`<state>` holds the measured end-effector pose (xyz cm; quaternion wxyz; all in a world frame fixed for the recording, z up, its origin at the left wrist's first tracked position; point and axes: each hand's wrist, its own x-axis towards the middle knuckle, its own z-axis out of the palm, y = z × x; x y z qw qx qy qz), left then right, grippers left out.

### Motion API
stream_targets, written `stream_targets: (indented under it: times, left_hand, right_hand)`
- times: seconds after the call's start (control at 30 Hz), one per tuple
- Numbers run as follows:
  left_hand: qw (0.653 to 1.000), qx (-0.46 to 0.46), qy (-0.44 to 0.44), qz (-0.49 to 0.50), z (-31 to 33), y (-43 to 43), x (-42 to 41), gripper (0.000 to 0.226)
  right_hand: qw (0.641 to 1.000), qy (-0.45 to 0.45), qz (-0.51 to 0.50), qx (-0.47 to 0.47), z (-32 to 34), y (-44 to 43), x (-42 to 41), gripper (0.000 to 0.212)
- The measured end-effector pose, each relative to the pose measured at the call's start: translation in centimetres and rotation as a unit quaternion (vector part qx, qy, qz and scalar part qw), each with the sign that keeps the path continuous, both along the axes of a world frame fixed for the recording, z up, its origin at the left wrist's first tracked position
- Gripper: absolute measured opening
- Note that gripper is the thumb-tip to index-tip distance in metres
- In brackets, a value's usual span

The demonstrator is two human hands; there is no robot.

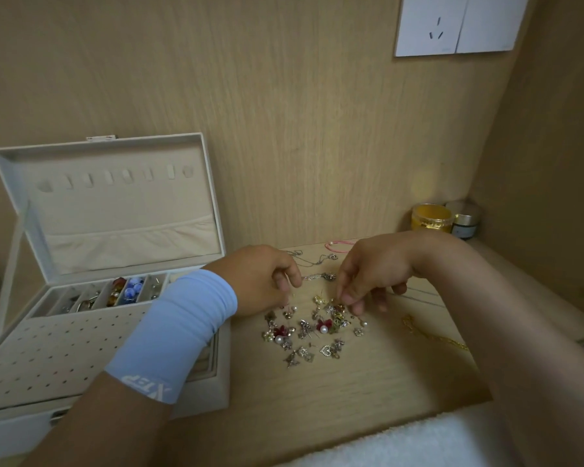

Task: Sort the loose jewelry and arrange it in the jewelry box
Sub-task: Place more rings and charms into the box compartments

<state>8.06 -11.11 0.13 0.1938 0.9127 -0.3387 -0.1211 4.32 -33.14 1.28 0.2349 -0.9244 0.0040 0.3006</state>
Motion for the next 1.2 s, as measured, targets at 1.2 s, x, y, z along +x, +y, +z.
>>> stream_targets:
  times: [1.2]
  left_hand:
    - [0.994, -0.063, 0.084, -0.031, 0.8, -0.2, -0.7, 0.011]
  right_hand:
    - [0.989, -0.146, 0.031, 0.019, 0.7, 2.4, -0.1, 0.017]
